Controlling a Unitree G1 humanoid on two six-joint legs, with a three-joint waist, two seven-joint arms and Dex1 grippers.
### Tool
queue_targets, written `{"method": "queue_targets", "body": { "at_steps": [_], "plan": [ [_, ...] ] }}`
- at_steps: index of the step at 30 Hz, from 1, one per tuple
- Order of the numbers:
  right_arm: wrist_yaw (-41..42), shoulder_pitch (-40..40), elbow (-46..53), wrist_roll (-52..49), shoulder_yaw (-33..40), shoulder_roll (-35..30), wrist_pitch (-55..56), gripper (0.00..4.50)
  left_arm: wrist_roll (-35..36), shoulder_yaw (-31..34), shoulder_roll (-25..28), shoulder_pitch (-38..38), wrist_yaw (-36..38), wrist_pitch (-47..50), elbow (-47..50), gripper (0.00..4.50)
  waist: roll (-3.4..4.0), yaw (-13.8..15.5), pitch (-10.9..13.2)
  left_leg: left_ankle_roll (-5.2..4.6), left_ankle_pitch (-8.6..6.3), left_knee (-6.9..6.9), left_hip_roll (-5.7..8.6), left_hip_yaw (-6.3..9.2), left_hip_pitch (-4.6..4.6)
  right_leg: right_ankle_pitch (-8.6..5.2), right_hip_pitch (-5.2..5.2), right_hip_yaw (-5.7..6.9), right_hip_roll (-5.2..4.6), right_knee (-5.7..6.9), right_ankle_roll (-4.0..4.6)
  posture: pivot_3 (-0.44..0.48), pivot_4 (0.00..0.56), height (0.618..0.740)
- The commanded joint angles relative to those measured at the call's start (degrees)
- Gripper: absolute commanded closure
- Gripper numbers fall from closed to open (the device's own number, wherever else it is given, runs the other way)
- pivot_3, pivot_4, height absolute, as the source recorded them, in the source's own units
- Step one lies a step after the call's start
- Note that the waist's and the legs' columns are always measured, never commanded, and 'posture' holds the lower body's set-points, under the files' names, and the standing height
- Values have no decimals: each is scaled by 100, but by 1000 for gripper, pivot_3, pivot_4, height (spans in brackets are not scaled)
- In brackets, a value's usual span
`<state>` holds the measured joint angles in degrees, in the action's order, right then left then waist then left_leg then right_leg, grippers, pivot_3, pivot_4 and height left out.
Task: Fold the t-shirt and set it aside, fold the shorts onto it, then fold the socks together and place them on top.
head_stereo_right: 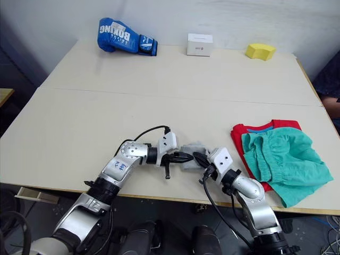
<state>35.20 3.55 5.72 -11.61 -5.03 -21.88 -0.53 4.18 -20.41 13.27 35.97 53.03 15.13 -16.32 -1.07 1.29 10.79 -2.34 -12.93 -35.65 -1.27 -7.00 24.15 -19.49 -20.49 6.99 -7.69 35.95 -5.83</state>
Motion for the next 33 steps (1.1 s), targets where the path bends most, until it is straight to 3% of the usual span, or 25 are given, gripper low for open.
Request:
{"method": "queue_targets", "body": {
  "at_steps": [1, 12, 16, 19, 22, 27, 30, 33],
  "plan": [
    [-303, -140, -248, -91, 414, 133, 131, 4500, -196, -207, 71, -107, 75, 219, -191, 4491, -1, 1, -2, 2, -1, 0, 0, 1, 0, 0, 1, 0, -1, 0, 0, 0, 150, 740],
    [-262, -105, 707, -718, 819, 105, -352, 4500, -59, 21, -28, -64, -11, -274, -166, 4491, -1, -1, -2, 18, -10, 0, -1, 4, 2, 0, -2, 0, -4, 0, 1, 0, 150, 740],
    [-337, -161, 1472, -1833, 1489, -303, -1646, 4500, 82, 165, -66, 85, 15, -202, 136, 4491, 0, 16, -1, 9, -8, -1, 1, 5, 8, 0, -5, 0, -7, -1, 0, 0, 150, 740],
    [-357, -214, 1808, -3179, 2139, -879, -3086, 3917, 45, 133, -7, 130, 94, -181, 252, 4500, 0, 13, -1, -20, -15, -2, 2, 6, 10, 0, -4, 1, -11, -5, 1, 0, 150, 740],
    [-565, -133, 1836, -4184, 2506, -1624, -4609, 2894, 19, 88, 41, 162, 160, -138, 345, 4500, 2, 12, 0, -28, -19, 0, 0, 7, 11, 0, -5, 3, -10, -6, 1, 0, 150, 740],
    [-1424, 275, 1246, -6060, 2646, -2104, -6797, 1137, -110, 77, -45, 210, -28, -167, 225, 4500, 4, -9, 2, -31, -21, 0, -13, 5, 11, 0, -6, 6, -5, -9, 6, 0, 150, 740],
    [-2057, 671, 790, -6549, 2508, -1940, -7336, 104, -202, 49, -23, 198, -106, -169, 164, 4500, 4, -15, 2, -32, -20, -1, -13, 5, 13, 0, -8, 8, -5, -8, 6, 0, 150, 740],
    [-2732, 1111, 282, -6989, 2348, -1727, -7742, 41, -267, 36, 21, 152, -138, -120, 150, 4500, 5, -8, 2, -32, -19, -3, -13, 1, 15, 1, -11, 8, -4, -6, 7, 0, 150, 740]
  ]
}}
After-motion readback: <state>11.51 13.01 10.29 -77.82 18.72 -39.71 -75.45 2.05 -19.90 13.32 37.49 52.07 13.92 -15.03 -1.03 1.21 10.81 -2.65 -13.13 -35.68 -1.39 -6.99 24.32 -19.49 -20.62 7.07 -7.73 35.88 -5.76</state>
